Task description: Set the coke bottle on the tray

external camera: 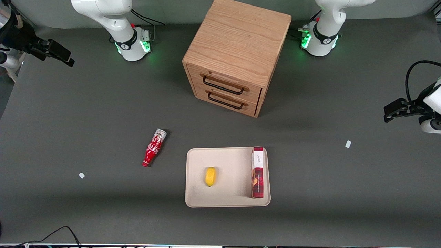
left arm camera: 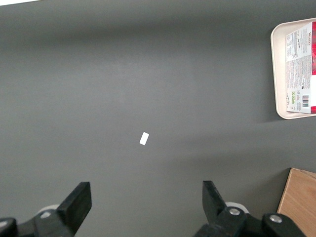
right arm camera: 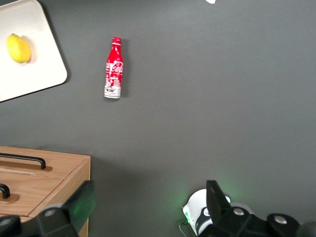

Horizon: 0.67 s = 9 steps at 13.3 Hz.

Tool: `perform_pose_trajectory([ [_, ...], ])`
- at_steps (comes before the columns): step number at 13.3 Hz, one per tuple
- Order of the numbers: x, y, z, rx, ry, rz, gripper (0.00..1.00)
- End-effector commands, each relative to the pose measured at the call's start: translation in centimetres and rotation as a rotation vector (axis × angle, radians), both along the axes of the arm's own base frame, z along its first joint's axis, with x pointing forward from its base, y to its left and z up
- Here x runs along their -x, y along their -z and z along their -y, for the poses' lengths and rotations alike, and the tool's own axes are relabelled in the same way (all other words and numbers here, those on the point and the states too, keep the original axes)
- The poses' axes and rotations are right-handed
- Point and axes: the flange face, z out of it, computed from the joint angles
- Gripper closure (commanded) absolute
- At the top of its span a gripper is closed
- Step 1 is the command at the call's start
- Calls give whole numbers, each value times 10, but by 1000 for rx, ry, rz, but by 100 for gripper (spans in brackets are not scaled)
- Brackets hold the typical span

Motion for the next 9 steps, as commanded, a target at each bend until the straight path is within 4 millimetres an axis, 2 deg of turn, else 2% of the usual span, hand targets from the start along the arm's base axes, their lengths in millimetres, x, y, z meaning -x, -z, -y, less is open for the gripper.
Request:
perform_pose_trajectory([
  [1, -58, 15, -43, -40, -14, -31, 0],
  [4, -122, 99, -87, -58, 116, -83, 0],
  [6, -155, 189, -100, -48, 189, -166, 0],
  [7, -166, 237, -111, -21, 238, -188, 0],
  [9, -174, 320, -127, 23, 298, -159, 0],
])
